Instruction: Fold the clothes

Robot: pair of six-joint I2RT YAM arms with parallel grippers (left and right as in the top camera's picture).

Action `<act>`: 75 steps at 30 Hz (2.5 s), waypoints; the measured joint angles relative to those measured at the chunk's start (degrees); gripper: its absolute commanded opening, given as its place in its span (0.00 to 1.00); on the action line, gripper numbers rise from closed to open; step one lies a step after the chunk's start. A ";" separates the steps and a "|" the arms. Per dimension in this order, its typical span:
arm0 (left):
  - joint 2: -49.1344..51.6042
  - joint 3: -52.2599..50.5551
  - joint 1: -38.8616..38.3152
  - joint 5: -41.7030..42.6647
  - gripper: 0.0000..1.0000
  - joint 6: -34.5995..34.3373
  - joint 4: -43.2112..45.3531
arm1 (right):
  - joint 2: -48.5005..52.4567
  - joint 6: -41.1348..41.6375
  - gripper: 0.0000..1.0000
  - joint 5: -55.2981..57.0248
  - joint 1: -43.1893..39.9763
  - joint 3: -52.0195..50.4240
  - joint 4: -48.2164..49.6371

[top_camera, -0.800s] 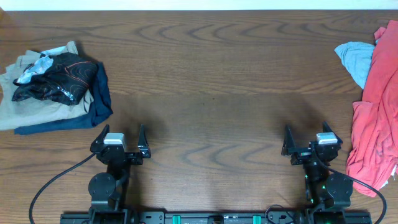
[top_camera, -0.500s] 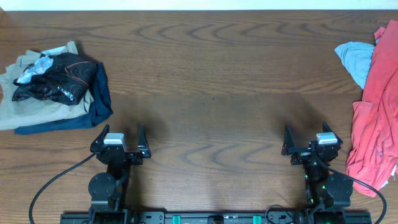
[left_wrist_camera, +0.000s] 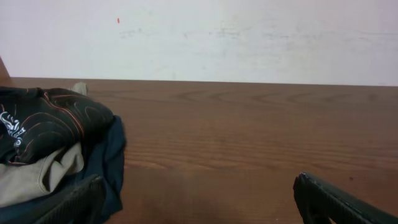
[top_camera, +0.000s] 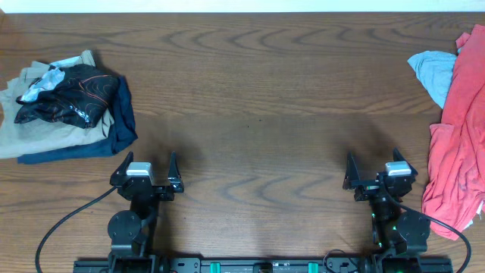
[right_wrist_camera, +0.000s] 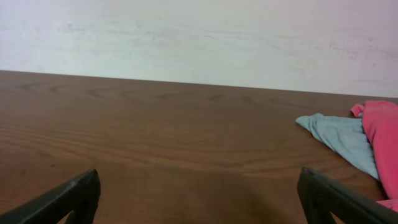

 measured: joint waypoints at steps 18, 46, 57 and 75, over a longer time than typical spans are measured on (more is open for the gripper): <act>0.00 0.00 0.00 0.00 0.98 0.00 0.00 | 0.00 0.00 0.99 0.00 0.00 0.00 0.00; 0.00 0.00 0.00 0.00 0.98 0.00 0.00 | 0.00 0.00 0.99 0.00 0.00 0.00 0.00; 0.00 0.00 0.00 0.00 0.98 0.00 0.00 | 0.00 0.00 0.99 0.00 0.00 0.00 0.00; 0.00 0.00 0.00 0.00 0.98 0.00 0.00 | 0.04 0.00 0.99 6.01 0.00 0.00 -0.04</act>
